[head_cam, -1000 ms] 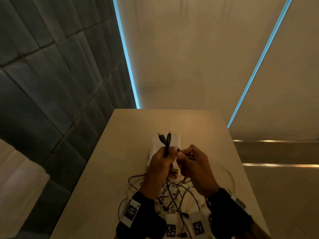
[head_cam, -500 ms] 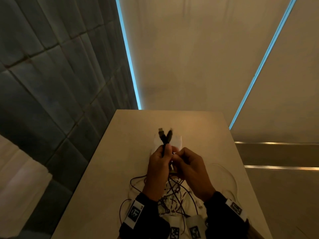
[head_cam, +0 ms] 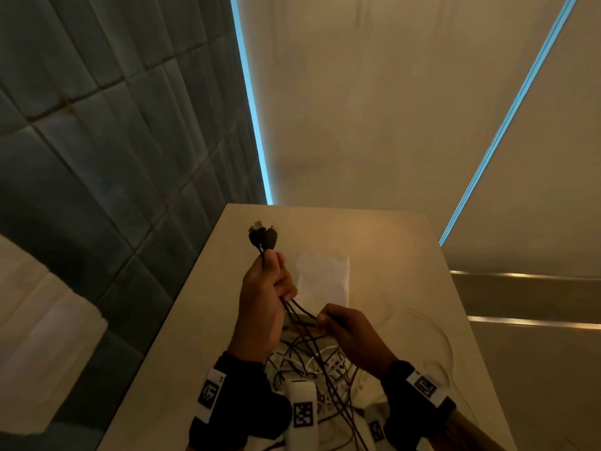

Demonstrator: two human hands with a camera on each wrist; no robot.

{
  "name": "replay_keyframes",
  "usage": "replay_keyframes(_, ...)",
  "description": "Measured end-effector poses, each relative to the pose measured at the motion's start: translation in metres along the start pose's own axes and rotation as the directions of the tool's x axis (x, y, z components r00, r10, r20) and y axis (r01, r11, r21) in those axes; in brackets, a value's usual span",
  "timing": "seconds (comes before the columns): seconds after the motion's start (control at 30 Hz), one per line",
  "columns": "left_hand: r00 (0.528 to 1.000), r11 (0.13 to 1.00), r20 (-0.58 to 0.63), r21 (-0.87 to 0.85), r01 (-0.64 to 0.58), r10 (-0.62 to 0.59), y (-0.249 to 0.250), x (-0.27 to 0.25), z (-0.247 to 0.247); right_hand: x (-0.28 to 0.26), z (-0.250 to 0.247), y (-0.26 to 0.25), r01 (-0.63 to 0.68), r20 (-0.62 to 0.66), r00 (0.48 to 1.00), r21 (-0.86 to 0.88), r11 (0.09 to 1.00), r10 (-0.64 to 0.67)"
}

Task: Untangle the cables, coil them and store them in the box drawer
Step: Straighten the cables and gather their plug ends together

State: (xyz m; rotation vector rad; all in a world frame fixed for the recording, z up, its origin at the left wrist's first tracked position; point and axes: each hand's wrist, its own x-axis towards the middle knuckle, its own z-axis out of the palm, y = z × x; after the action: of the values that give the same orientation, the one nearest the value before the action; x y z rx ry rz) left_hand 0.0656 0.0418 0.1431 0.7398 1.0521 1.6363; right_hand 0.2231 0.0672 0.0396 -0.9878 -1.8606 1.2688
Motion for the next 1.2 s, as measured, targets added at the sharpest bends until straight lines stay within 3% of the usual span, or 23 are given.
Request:
replay_keyframes(0.27, 0.999, 0.999, -0.023, -0.032, -0.03, 0.029, 0.006, -0.002, -0.015, -0.003, 0.009, 0.04, -0.028, 0.016, 0.999, -0.073, 0.997, 0.029)
replay_keyframes(0.43, 0.998, 0.996, -0.048, -0.088, -0.031, 0.027, 0.018, 0.0, -0.02, -0.014, 0.009, 0.076, -0.169, -0.017, 0.986, -0.101, 0.98, 0.168)
replay_keyframes(0.5, 0.998, 0.997, -0.058, -0.081, -0.001, -0.004, 0.018, -0.001, -0.02, -0.011, 0.006, 0.066, -0.188, -0.079, 0.98, -0.06, 0.98, 0.183)
replay_keyframes(0.6, 0.996, 0.998, -0.064, -0.027, 0.065, -0.066, 0.012, -0.001, -0.02, 0.004, -0.002, 0.024, -0.181, -0.203, 0.957, 0.145, 0.973, 0.208)
replay_keyframes(0.67, 0.989, 0.992, -0.087, 0.015, 0.123, -0.121, 0.009, -0.002, -0.019, 0.011, -0.009, -0.01, -0.11, -0.217, 0.961, 0.27, 0.957, 0.171)
replay_keyframes(0.77, 0.974, 0.975, -0.1, 0.072, 0.209, -0.201, 0.004, -0.004, -0.014, 0.014, -0.012, -0.058, 0.058, -0.178, 0.984, 0.331, 0.942, 0.002)
replay_keyframes(0.87, 0.958, 0.957, 0.025, -0.03, 0.288, -0.287, 0.005, -0.007, -0.007, 0.011, -0.005, -0.082, 0.105, -0.068, 0.994, 0.365, 0.925, -0.086)
replay_keyframes(0.97, 0.934, 0.893, 0.179, -0.283, 0.351, -0.31, 0.014, -0.008, -0.003, 0.006, -0.001, -0.079, 0.054, -0.002, 0.998, 0.353, 0.934, -0.057)
replay_keyframes(1.07, 0.958, 0.878, 0.159, -0.385, 0.282, -0.238, 0.016, -0.005, -0.006, 0.005, -0.002, -0.064, -0.019, 0.066, 0.998, 0.372, 0.928, -0.006)
replay_keyframes(1.2, 0.981, 0.897, 0.099, -0.398, 0.193, -0.167, 0.016, -0.003, -0.01, 0.003, 0.002, -0.031, -0.084, 0.072, 0.995, 0.317, 0.945, 0.065)
